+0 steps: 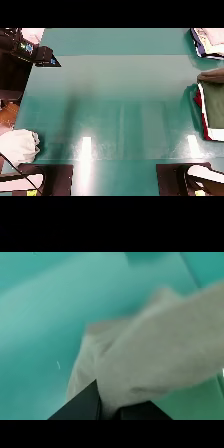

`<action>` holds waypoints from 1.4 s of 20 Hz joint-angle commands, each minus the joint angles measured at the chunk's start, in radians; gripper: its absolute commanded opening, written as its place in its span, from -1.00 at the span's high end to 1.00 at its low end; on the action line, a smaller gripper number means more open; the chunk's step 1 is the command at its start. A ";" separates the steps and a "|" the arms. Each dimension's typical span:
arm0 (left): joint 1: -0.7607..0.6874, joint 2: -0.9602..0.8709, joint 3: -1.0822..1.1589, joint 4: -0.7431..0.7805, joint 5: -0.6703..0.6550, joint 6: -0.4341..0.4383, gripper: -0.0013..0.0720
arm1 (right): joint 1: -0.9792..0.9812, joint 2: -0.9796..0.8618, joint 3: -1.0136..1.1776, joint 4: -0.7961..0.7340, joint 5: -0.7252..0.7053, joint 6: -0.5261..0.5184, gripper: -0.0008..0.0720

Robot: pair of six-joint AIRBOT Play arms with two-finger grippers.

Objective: Fold the shirts.

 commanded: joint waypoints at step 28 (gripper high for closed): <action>0.000 0.000 0.000 -0.023 0.108 0.030 0.88 | 0.891 0.256 -0.375 0.284 0.043 0.123 0.92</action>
